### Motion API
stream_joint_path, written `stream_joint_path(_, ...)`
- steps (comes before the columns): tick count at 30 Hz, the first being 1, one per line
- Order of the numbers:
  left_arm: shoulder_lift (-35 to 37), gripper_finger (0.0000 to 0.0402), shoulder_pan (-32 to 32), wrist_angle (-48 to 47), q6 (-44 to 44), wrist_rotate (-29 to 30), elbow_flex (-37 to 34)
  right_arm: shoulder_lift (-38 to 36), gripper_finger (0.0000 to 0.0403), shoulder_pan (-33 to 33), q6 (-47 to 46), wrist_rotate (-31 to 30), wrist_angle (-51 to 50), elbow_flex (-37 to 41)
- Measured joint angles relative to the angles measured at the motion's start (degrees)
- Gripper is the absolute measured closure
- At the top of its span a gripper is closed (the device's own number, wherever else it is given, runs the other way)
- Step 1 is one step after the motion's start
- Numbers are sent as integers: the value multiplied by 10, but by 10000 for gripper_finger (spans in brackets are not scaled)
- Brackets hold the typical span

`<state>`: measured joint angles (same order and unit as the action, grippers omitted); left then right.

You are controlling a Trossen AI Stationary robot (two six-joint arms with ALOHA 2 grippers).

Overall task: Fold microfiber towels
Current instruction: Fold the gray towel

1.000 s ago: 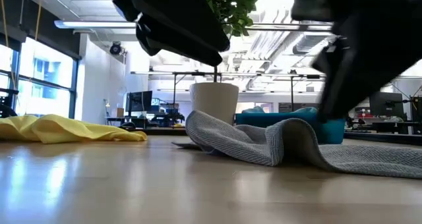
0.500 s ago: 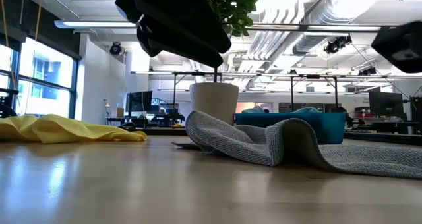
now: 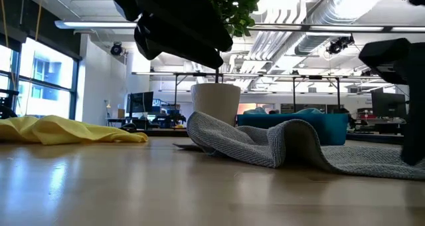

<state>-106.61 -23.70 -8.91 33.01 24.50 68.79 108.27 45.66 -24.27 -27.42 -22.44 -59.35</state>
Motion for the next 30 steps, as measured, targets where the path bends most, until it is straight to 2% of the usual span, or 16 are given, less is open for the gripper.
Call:
stream_joint_path(5, 0, 243, -3, 0, 0, -27, 0, 1, 266, -11, -33, -6, -7, 0)
stream_joint_path(13, 0, 243, -26, 0, -1, -29, 0, 1, 269, -27, -84, -9, -20, 1)
stream_joint_path(17, 0, 243, -38, 0, -1, -29, 0, 1, 307, -36, -106, 10, -21, 1)
stream_joint_path(22, 0, 243, -51, 0, -2, -29, 0, 1, 388, -40, -118, 35, -14, 1)
stream_joint_path(26, 0, 243, -59, 0, -9, -29, 0, 0, 391, -39, -125, 43, -6, -2)
stream_joint_path(30, 0, 243, -68, 0, -50, -14, 0, 3, 400, -42, -130, 82, -27, -35)
